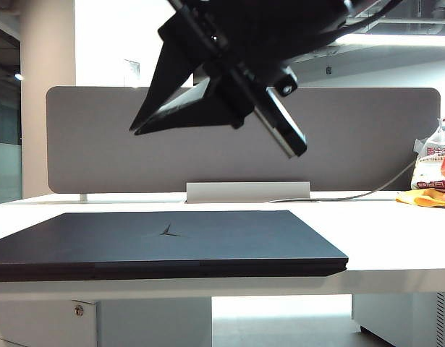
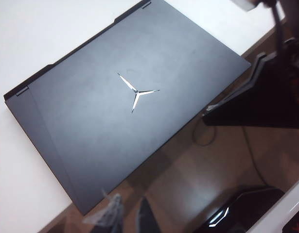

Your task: Open the lid of the laptop and use the keypad to enter the password "123".

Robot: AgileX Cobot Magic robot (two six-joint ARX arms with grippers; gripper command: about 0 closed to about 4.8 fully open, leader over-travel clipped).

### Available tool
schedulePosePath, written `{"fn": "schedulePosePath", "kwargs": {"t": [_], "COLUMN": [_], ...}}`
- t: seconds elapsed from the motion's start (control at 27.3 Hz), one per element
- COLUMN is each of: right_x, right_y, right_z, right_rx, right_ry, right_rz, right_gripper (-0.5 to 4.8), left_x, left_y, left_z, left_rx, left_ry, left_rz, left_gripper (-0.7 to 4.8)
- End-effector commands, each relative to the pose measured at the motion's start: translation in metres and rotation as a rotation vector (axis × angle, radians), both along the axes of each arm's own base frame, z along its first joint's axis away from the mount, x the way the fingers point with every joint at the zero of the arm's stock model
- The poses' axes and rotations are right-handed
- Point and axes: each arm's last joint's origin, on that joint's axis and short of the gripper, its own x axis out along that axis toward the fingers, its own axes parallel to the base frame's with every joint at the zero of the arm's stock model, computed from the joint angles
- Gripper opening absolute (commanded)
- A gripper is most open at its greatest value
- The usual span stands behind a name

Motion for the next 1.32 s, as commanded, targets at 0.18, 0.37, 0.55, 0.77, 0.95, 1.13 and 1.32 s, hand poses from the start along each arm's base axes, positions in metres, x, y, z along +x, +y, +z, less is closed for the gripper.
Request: {"fn": "schedulePosePath", "kwargs": {"t": [0.18, 0.37, 0.55, 0.77, 0.95, 1.13, 1.32], "right_x": [-0.001, -0.003, 0.003, 0.005, 0.007, 0.015, 0.02], "right_y": [-0.006, -0.011, -0.002, 0.001, 0.003, 0.009, 0.009], "right_z": [-0.043, -0.059, -0.079, -0.087, -0.095, -0.092, -0.09], "right_rx": [0.185, 0.289, 0.375, 0.383, 0.378, 0.398, 0.404], "right_ry": [0.205, 0.275, 0.406, 0.429, 0.479, 0.474, 0.474], "right_rz": [-0.2, -0.271, -0.332, -0.35, -0.375, -0.382, -0.397], "right_gripper": [-0.05, -0.05, 1.4, 1.63, 1.96, 2.05, 2.04], "left_x": [-0.006, -0.006, -0.005, -0.007, -0.008, -0.008, -0.009], "left_y": [0.009, 0.009, 0.009, 0.013, 0.014, 0.014, 0.014], "left_z": [0.008, 0.008, 0.011, 0.024, 0.028, 0.027, 0.025], "left_rx": [-0.055, -0.038, -0.028, -0.067, -0.082, -0.079, -0.105], "left_ry": [-0.074, -0.084, -0.124, -0.16, -0.163, -0.151, -0.111], "left_rz": [-0.013, -0.024, -0.017, -0.003, 0.0, -0.004, -0.034], "left_gripper": [0.48, 0.47, 0.49, 0.49, 0.54, 0.54, 0.53]}}
